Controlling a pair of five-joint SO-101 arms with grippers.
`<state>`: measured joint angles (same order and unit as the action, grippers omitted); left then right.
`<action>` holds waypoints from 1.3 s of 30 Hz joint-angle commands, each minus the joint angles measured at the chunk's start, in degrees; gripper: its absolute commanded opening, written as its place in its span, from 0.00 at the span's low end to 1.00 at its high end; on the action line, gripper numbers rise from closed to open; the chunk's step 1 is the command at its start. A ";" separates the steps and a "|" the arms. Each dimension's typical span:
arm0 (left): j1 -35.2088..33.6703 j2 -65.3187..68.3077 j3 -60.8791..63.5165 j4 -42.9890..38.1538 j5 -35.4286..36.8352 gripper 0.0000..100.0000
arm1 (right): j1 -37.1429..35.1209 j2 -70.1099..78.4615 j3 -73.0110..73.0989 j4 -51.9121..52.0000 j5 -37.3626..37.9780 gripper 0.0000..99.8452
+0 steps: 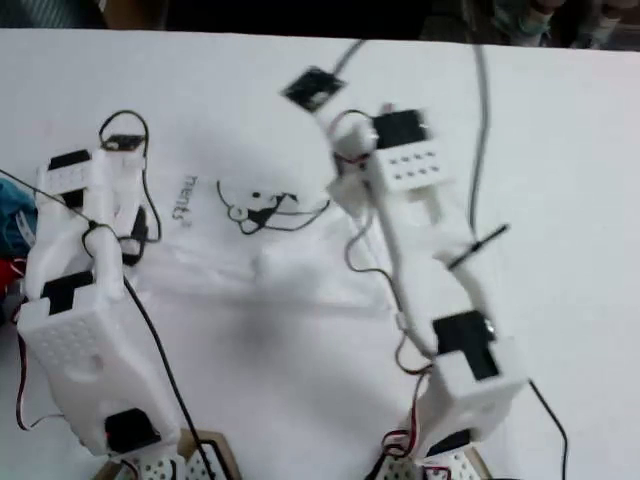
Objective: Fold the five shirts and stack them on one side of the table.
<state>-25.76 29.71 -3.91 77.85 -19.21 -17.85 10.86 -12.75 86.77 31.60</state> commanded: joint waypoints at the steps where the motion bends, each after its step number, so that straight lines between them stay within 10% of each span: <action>1: 0.00 -5.01 -6.02 3.16 0.88 0.03 | 3.12 -8.57 8.70 -3.82 0.00 0.02; 14: -2.20 -6.33 -15.69 7.82 0.88 0.17 | 4.26 -24.22 42.02 -22.46 -0.09 0.02; 39: -4.04 26.73 -42.86 15.12 0.53 0.24 | 4.18 -36.35 50.11 -20.97 0.09 0.02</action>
<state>-31.82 54.15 -43.30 90.07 -18.68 -13.98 -22.99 37.71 65.32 31.69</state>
